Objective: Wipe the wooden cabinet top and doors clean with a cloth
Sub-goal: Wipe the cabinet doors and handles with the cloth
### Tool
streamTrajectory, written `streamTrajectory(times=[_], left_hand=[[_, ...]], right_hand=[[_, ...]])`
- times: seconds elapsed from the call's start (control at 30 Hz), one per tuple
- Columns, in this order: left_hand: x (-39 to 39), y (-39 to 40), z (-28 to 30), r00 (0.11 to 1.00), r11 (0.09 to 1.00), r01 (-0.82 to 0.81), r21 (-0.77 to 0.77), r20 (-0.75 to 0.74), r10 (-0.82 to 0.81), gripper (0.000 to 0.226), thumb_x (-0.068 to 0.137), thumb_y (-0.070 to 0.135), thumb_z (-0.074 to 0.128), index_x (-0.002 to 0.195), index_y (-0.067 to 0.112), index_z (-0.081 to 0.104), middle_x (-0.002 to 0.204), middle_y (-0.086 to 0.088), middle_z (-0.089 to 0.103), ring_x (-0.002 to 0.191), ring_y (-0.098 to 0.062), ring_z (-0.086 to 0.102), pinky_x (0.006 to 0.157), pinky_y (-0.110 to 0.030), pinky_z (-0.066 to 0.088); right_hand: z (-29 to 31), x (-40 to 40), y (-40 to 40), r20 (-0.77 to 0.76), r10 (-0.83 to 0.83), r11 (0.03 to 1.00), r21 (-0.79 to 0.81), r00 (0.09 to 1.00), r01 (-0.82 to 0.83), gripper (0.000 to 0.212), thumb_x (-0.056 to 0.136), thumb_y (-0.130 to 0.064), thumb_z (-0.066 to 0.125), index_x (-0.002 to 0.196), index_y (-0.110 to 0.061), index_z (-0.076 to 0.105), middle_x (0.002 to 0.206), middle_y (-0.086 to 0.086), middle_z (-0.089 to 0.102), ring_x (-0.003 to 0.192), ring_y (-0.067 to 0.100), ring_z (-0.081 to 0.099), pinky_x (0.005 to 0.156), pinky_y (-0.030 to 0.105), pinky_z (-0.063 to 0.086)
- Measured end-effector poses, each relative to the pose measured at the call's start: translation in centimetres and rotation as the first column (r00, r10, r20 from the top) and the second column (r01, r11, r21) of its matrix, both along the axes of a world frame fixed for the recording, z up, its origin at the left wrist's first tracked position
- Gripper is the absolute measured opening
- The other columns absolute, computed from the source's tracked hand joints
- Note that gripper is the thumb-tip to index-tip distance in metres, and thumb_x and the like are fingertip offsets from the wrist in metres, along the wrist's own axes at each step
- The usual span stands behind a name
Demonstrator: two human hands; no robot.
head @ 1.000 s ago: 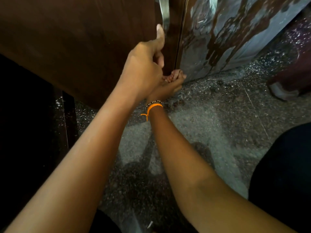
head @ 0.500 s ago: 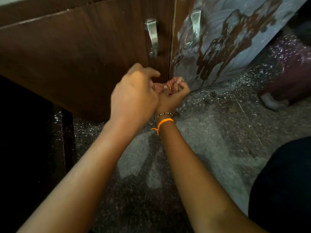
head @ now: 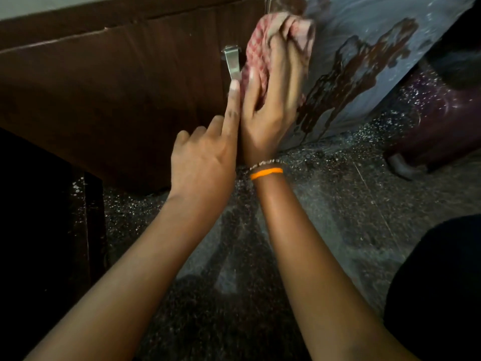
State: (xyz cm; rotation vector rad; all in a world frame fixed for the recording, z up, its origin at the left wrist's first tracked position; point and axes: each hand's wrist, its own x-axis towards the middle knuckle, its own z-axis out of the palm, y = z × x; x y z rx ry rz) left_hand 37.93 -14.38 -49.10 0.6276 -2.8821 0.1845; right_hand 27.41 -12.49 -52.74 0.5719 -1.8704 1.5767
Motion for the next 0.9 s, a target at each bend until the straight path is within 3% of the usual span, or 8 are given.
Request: streamTrajectory(times=[0.2,0.3,0.4,0.5,0.6,0.7,0.8,0.9], left_hand=[[-0.6,0.4,0.2,1.000,1.000,0.002,0.018,-0.017,-0.001,0.072,0.075,0.016,0.012,0.143,0.001,0.028,0.072,-0.006,0.062,0.047,-0.023,0.056,0.048,-0.028,0.035],[-0.7,0.2,0.3,0.999,0.997,-0.027,-0.077,0.016,0.028,0.075,0.071,0.011,0.016,0.144,0.004,0.027,0.068,0.003,0.059,0.042,-0.016,0.048,0.048,-0.025,0.027],[-0.9,0.6,0.3,0.993,0.996,-0.083,-0.042,0.078,0.086,0.072,0.080,0.002,0.029,0.148,0.007,0.007,0.075,0.000,0.050,0.052,-0.018,0.040,0.057,-0.028,0.031],[-0.9,0.5,0.7,0.997,0.996,-0.056,0.068,0.057,0.052,0.080,0.085,0.000,0.037,0.148,0.013,-0.011,0.084,-0.002,0.040,0.062,-0.019,0.038,0.065,-0.031,0.032],[-0.5,0.0,0.9,0.999,0.997,-0.051,0.061,0.018,0.050,0.081,0.084,-0.001,0.037,0.149,0.019,-0.007,0.086,-0.002,0.045,0.064,-0.020,0.040,0.065,-0.031,0.032],[-0.1,-0.8,1.1,0.999,0.996,-0.037,0.080,-0.021,0.038,0.080,0.083,-0.002,0.040,0.149,0.027,0.005,0.092,-0.007,0.061,0.067,-0.030,0.054,0.063,-0.036,0.032],[0.5,-1.6,1.0,0.997,0.997,0.000,0.074,-0.079,0.006,0.072,0.082,0.007,0.027,0.148,0.035,0.015,0.089,-0.008,0.064,0.074,-0.035,0.061,0.061,-0.037,0.036],[0.4,-1.5,1.1,0.995,0.994,-0.014,0.106,-0.098,0.024,0.070,0.084,0.008,0.027,0.146,0.037,0.017,0.089,-0.009,0.064,0.078,-0.036,0.061,0.063,-0.040,0.041]], right_hand=[[-8.8,1.5,0.1,0.419,0.008,0.998,-0.055,0.908,0.016,0.044,0.076,0.010,0.055,0.119,0.003,0.054,0.129,0.025,0.052,0.124,0.030,0.046,0.106,0.033,0.036],[-12.2,1.9,-0.5,0.681,-0.008,0.991,-0.091,0.732,0.095,0.059,0.070,0.017,0.048,0.128,0.004,0.046,0.135,0.024,0.047,0.127,0.028,0.043,0.108,0.016,0.026],[-14.5,1.0,-0.4,0.865,0.010,0.988,-0.086,0.501,0.128,0.043,0.073,0.017,0.042,0.114,0.006,0.051,0.106,0.020,0.058,0.098,0.027,0.056,0.095,0.034,0.041],[-15.2,-0.5,0.3,0.938,0.055,0.993,-0.088,0.343,0.081,0.027,0.080,0.014,0.046,0.103,-0.001,0.049,0.096,0.015,0.056,0.088,0.020,0.049,0.088,0.035,0.042],[-13.6,-0.6,0.4,0.899,0.091,0.988,-0.134,0.428,0.074,0.032,0.076,0.018,0.046,0.099,-0.005,0.048,0.086,0.006,0.053,0.089,0.021,0.049,0.087,0.032,0.043],[-10.2,0.3,0.0,0.762,0.105,0.984,-0.172,0.640,0.044,0.041,0.073,0.014,0.051,0.112,0.002,0.052,0.114,0.022,0.058,0.108,0.029,0.055,0.099,0.037,0.041],[-6.2,1.8,0.1,0.500,0.161,0.985,-0.132,0.851,-0.109,0.040,0.070,0.011,0.052,0.110,0.003,0.055,0.116,0.023,0.055,0.116,0.031,0.049,0.101,0.027,0.036],[-2.8,1.8,1.4,0.168,0.209,0.975,0.036,0.963,-0.218,0.025,0.082,0.003,0.050,0.105,0.003,0.059,0.110,0.020,0.059,0.109,0.025,0.047,0.097,0.014,0.030]])
